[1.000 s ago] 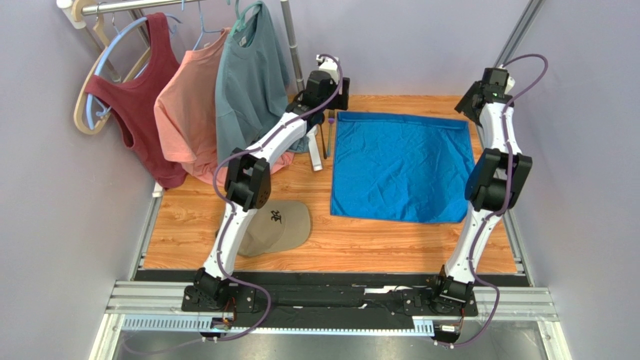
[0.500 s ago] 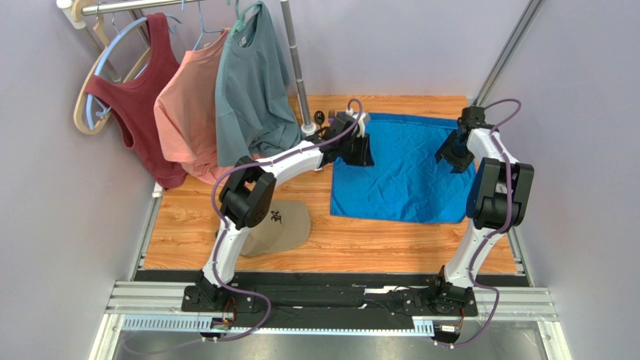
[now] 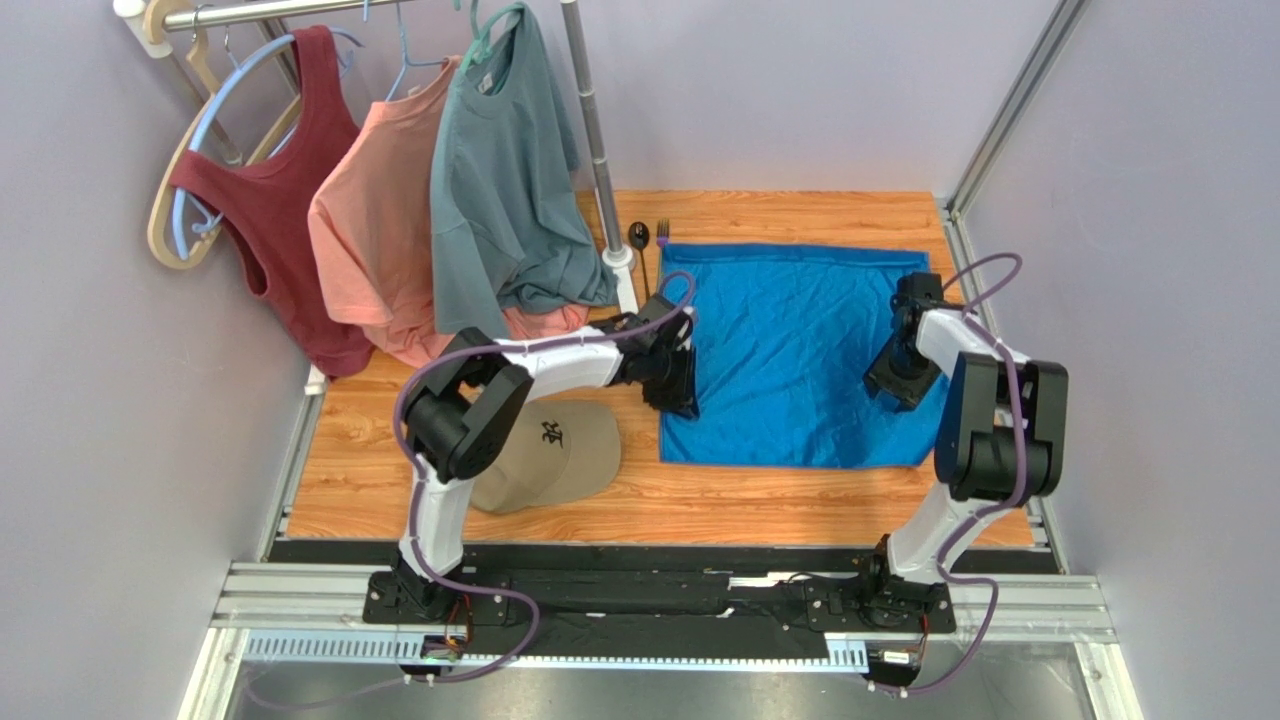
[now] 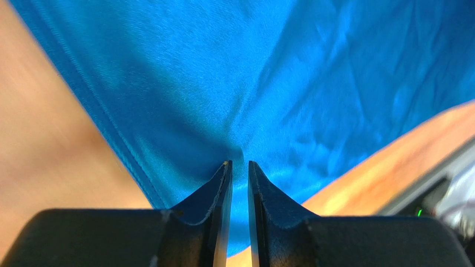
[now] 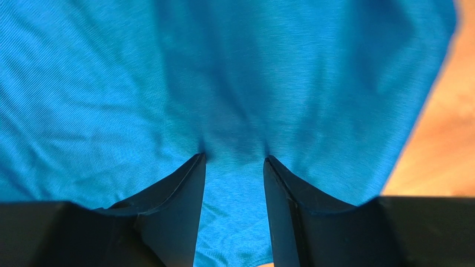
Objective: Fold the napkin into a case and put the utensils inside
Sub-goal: Smooth out the napkin at the center of the board.
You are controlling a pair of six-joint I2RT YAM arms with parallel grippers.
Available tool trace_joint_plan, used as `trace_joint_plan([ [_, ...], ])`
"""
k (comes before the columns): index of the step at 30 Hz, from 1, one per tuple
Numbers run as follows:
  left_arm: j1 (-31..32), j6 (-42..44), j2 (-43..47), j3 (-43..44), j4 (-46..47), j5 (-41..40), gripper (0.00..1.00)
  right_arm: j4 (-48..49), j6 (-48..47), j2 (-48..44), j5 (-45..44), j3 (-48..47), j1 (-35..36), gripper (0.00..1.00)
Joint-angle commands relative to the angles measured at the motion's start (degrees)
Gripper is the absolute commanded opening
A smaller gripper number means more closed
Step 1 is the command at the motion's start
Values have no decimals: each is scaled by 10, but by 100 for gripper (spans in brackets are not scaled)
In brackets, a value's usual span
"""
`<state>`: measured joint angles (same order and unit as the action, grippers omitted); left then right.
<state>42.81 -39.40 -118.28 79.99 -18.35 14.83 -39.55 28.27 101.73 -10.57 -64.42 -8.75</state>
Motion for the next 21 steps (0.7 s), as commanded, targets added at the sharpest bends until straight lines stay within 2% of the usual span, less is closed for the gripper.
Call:
trace_joint_plan([
  [1, 56, 2, 108, -105, -5, -7, 25, -44, 12, -102, -42, 95, -2, 46],
  [2, 68, 13, 124, -129, -4, -3, 26, -50, 11, -161, -42, 110, -2, 47],
  [4, 68, 24, 166, -137, 3, 20, 29, -45, 4, -217, -29, 128, -1, 47],
  [7, 61, 44, 185, -87, -9, 41, 36, -19, -17, -273, 23, 96, 1, 50],
  [8, 61, 49, 181, -37, -20, 43, 38, 2, -29, -277, 41, 77, 1, 50],
  [10, 56, 59, 143, 18, -29, 53, 40, 67, -37, -255, 96, 46, 10, 53],
  [11, 54, 57, 100, 78, -36, 53, 40, 75, -41, -234, 98, -2, 16, 54],
  [14, 42, 51, 13, 182, -49, 82, 36, 70, -55, -140, 90, -88, 51, 60],
  [18, 42, 49, -74, 271, -54, 72, 34, 68, -102, -20, 54, -232, 108, 61],
  [21, 40, 49, -128, 318, -70, 67, 32, 65, -115, 64, 44, -300, 126, 58],
])
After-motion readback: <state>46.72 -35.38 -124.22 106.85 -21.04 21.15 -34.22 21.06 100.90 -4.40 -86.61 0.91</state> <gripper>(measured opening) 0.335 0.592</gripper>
